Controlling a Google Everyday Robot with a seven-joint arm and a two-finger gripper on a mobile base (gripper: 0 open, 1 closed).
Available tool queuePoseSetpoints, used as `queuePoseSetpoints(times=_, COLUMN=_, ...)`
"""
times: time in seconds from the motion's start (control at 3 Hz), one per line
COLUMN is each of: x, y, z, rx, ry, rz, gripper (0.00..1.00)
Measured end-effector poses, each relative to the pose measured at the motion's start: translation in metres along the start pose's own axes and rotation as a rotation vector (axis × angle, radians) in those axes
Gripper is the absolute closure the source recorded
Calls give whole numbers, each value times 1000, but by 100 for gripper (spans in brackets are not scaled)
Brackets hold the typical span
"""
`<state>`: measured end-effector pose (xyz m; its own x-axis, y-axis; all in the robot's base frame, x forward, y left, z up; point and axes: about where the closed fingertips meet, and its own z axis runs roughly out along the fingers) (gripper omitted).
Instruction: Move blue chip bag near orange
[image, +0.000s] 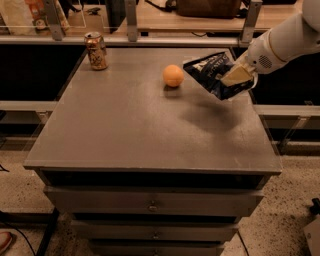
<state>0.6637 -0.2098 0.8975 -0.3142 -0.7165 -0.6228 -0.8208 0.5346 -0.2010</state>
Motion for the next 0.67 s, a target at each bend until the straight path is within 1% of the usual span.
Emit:
queuePoseSetpoints(times=0.33, x=-1, y=0, z=13, rx=-4, ry=6, rz=11, gripper=38)
queuePoseSetpoints(times=0.67, x=-1, y=1, z=22, rx=-23, ry=3, rz=14, gripper=15)
